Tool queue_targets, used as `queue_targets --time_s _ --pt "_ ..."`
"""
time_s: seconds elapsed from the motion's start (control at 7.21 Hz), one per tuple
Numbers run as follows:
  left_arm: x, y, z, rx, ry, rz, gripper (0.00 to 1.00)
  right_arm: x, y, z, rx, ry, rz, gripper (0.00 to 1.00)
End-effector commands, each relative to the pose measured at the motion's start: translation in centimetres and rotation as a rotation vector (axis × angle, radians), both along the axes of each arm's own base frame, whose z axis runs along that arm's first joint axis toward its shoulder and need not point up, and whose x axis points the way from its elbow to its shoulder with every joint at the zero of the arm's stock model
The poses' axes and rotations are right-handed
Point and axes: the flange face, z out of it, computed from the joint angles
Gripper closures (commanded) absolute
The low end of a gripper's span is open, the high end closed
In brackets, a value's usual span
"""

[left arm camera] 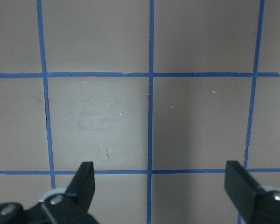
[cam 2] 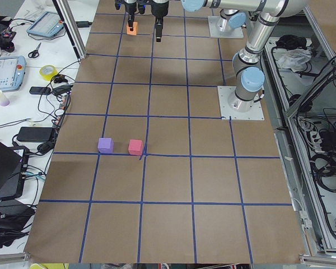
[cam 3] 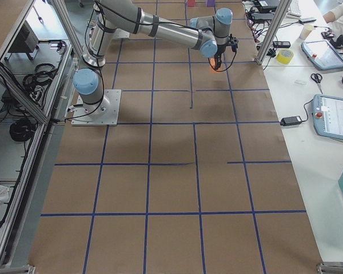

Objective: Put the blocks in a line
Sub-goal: 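Carry the orange cube with the right gripper toward the table center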

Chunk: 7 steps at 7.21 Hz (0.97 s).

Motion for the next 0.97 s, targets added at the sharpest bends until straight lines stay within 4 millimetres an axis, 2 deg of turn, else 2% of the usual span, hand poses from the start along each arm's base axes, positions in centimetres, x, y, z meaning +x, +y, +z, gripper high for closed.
queue_targets --time_s 0.0,0.14,0.42,0.69,0.83 --pt "0.0 0.0 0.0 0.001 0.000 -0.001 0.00 10.3 3.1 -0.6 0.002 -0.020 -0.016 0.81" --pt "0.0 0.0 0.0 0.001 0.002 -0.001 0.00 11.3 3.3 -2.0 0.013 -0.020 -0.019 0.81" --pt "0.0 0.0 0.0 0.001 0.000 -0.001 0.00 12.0 2.3 -5.2 0.000 -0.024 -0.022 0.80" --pt "0.0 0.0 0.0 0.001 0.000 -0.001 0.00 12.3 0.5 -5.6 -0.018 -0.016 0.001 0.80" --pt "0.0 0.0 0.0 0.000 0.000 -0.001 0.00 12.8 -0.6 -6.6 -0.020 -0.016 -0.004 0.79"
